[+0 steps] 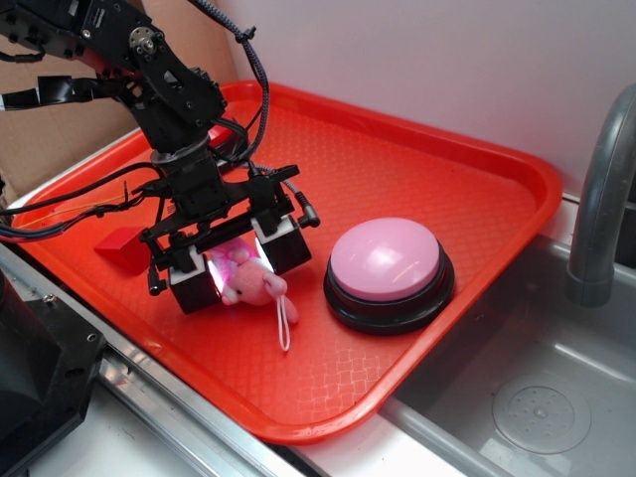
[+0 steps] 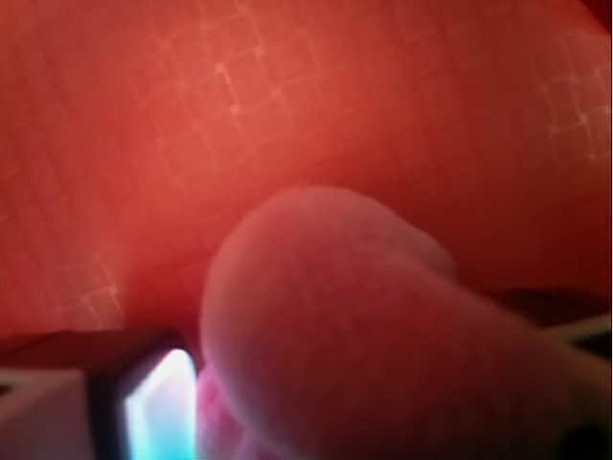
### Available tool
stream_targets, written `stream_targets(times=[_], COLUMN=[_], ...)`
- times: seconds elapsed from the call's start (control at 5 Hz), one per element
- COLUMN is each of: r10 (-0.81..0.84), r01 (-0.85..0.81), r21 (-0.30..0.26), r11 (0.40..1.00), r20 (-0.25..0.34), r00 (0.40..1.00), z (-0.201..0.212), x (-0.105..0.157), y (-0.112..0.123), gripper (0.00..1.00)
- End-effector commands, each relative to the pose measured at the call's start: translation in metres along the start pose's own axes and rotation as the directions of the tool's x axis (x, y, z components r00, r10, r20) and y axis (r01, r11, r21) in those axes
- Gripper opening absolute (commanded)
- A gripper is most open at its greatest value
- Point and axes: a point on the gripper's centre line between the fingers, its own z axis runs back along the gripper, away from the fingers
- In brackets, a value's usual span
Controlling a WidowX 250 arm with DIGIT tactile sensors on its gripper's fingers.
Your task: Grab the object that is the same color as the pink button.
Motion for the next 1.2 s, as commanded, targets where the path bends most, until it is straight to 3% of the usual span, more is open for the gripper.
stream_targets(times=[0.0, 0.2, 0.4, 0.6, 1.0], r10=[-0.136, -0.334, -0.553, -0.733, -0.851], r01=[0.131, 0.323, 0.536, 0.716, 0.821], r21=[0.056, 0.135, 0.226, 0.247, 0.272], r11=[0.990, 0.937, 0.814, 0.653, 0.501], r20=[0.100, 0.065, 0.019, -0.033, -0.015], r00=[0.986, 0.941, 0.833, 0.679, 0.525], z=[0.034, 0.060, 0.094, 0.115, 0.147], x=[0.014, 0.026, 0.037, 0.037, 0.042], y=[-0.016, -0.028, -0.046, -0.059, -0.069], gripper=[0.00, 0.00, 0.00, 0.00, 0.00])
